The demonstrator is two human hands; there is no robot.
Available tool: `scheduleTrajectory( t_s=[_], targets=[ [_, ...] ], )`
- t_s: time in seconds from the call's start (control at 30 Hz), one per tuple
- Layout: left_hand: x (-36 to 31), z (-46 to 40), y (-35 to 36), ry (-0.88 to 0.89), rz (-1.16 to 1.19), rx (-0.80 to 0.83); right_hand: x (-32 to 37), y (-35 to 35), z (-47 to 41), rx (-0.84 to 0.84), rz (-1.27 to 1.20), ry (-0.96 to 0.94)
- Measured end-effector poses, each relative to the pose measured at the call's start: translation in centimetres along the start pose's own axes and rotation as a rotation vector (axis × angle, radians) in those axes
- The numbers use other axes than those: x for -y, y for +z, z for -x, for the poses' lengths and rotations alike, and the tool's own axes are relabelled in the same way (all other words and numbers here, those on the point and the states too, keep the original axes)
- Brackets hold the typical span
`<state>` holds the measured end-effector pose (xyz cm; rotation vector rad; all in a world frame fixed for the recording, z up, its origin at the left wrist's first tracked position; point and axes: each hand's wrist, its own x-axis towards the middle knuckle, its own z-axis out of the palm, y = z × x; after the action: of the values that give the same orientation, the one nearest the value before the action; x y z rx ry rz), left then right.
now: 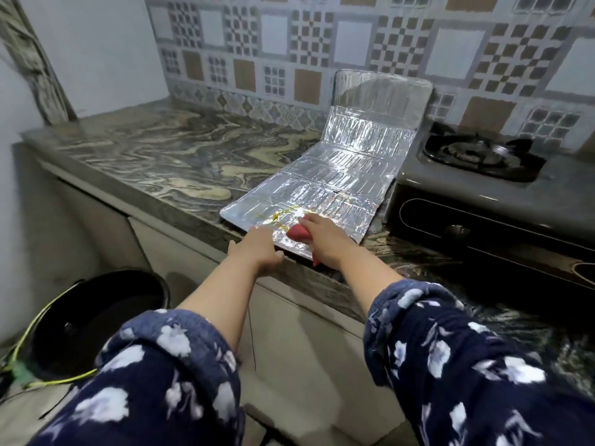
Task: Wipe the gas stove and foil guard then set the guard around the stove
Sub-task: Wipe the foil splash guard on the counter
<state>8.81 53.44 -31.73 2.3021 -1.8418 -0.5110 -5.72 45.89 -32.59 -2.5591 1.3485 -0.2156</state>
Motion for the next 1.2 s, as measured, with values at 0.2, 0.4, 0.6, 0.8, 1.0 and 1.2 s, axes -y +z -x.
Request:
scheduleTrajectory(
  t_s=[0.2, 0.4, 0.6, 0.8, 1.0, 1.2],
  targets=[
    [2.0, -4.9, 1.6, -0.041, -0.043, 0.012, -1.3, 3.9, -2.1, 0.256, 0.136, 0.099],
    [2.5, -7.5, 2.8, -0.11, -0.112, 0.136, -2.7, 4.6, -2.7, 0.226, 0.11, 0.075],
    [2.4, -7.8, 3.0, -0.11, -0.137, 0.145, -5.4, 3.8, -5.4, 0.216, 0.166, 0.125],
    [2.8, -7.5, 3.2, -0.072, -0.144, 0.12, -5.6, 3.6, -7.8, 0.174, 0.154, 0.295],
    [3.7, -8.3, 3.4, 0.004, -0.184, 0.015, -1.8, 4.4, -9.1, 0.201, 0.123, 0.297],
    [5.5, -9.3, 2.4, 0.139, -0.168, -0.167, 1.1, 5.5, -9.6, 0.19, 0.124, 0.222]
  ],
)
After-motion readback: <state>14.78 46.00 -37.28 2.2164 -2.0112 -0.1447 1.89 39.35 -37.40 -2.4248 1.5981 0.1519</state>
